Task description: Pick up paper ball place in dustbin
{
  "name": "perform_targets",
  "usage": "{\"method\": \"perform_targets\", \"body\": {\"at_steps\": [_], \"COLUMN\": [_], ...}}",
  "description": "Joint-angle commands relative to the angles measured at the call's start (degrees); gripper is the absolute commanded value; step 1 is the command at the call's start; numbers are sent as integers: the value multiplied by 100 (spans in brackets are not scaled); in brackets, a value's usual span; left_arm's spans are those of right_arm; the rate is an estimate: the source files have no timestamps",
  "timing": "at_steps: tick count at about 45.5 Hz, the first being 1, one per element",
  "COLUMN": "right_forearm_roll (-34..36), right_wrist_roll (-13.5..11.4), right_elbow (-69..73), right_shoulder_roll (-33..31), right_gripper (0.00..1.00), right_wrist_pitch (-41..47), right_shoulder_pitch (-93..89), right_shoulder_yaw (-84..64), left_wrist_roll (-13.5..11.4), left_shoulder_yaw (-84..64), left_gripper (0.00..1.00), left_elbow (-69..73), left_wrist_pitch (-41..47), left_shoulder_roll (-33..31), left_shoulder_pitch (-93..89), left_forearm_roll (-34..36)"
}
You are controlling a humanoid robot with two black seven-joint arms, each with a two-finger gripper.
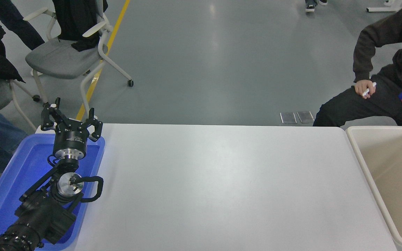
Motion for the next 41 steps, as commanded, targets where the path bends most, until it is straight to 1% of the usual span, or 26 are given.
{"method": "perform_targets", "body": {"at_steps": [1,3,4,5,6,7,9,10,24,31,36,41], "right_forearm_roll": [855,899,908,934,960,995,1101,1145,1207,1505,1646,1646], "right_wrist_roll": [28,19,19,19,19,19,28,19,28,19,19,19], "right_elbow": [-838,-847,-847,-847,-847,-839,-838,-838,-768,-742,-636,-409], "right_shoulder_roll": [876,911,920,929,929,929,938,946,973,1008,955,798], "right_gripper": [0,1,9,25,46,65,92,100,100,100,100,100], "right_wrist_pitch": [-716,-760,-778,-787,-804,-813,-813,-804,-804,-813,-830,-831], "right_shoulder_pitch": [-1017,-1043,-1060,-1061,-1069,-1069,-1061,-1069,-929,-762,-551,-490], "right_shoulder_yaw": [382,382,382,382,391,408,409,409,417,540,961,1804], "left_wrist_roll": [0,0,0,0,0,0,0,0,0,0,0,0], "left_shoulder_yaw": [0,0,0,0,0,0,0,0,0,0,0,0], "left_gripper": [99,99,99,99,99,99,99,99,99,99,99,99], "left_elbow": [0,0,0,0,0,0,0,0,0,0,0,0], "left_wrist_pitch": [0,0,0,0,0,0,0,0,0,9,0,0], "left_shoulder_roll": [0,0,0,0,0,0,0,0,0,0,0,0], "left_shoulder_pitch": [0,0,0,0,0,0,0,0,0,0,0,0], "left_forearm_roll": [0,0,0,0,0,0,0,0,0,0,0,0]}}
